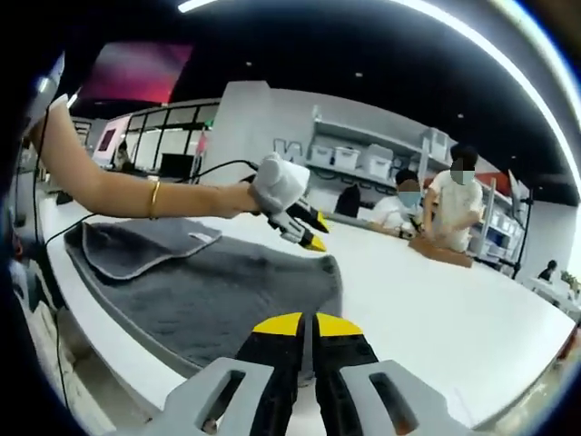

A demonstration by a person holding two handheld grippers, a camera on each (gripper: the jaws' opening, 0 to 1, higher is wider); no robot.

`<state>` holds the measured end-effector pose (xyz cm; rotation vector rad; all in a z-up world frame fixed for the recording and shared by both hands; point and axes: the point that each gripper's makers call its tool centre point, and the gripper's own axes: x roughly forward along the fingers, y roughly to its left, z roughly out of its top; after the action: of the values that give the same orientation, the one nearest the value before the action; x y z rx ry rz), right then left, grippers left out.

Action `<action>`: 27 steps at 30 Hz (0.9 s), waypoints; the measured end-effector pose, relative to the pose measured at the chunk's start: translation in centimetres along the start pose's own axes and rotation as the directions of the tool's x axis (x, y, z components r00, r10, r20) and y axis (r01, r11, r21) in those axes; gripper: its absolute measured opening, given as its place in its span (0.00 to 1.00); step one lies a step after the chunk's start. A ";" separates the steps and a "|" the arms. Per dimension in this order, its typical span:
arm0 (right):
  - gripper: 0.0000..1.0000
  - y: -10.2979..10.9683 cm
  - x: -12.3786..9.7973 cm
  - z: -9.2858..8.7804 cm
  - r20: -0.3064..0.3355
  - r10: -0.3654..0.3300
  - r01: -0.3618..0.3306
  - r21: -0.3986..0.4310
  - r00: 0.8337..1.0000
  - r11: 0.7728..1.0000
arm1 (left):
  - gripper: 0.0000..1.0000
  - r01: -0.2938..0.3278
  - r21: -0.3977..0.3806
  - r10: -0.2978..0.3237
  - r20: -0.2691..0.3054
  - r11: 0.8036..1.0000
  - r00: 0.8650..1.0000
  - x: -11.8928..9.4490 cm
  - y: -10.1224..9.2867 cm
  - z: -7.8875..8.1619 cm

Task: Open the folded towel by lifting each exposed corner and separating the folded layers until the towel lies flat within the target outline without major curled edges

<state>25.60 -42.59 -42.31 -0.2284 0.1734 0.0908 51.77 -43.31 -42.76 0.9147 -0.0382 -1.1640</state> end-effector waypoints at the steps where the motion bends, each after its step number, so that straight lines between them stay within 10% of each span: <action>1: 0.00 0.0 0.1 -0.1 -0.005 0.001 -0.001 -0.002 1.000 1.000 | 0.14 0.003 -0.031 -0.003 0.008 1.000 1.000 0.1 -0.1 -0.1; 10: 0.00 -1.0 0.4 -2.3 -0.079 -0.020 0.021 0.011 0.997 1.000 | 0.00 0.052 -0.224 -0.041 0.054 0.973 0.998 1.7 -0.1 -0.9; 27: 0.00 -0.9 0.0 -5.8 -0.178 -0.021 0.024 0.017 0.984 1.000 | 0.00 0.080 -0.231 -0.079 0.012 0.970 0.997 3.9 -1.9 -1.8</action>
<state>24.77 -44.85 -47.70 -0.2190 0.3495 0.0460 52.83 -45.52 -46.77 0.7134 0.1310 -1.2159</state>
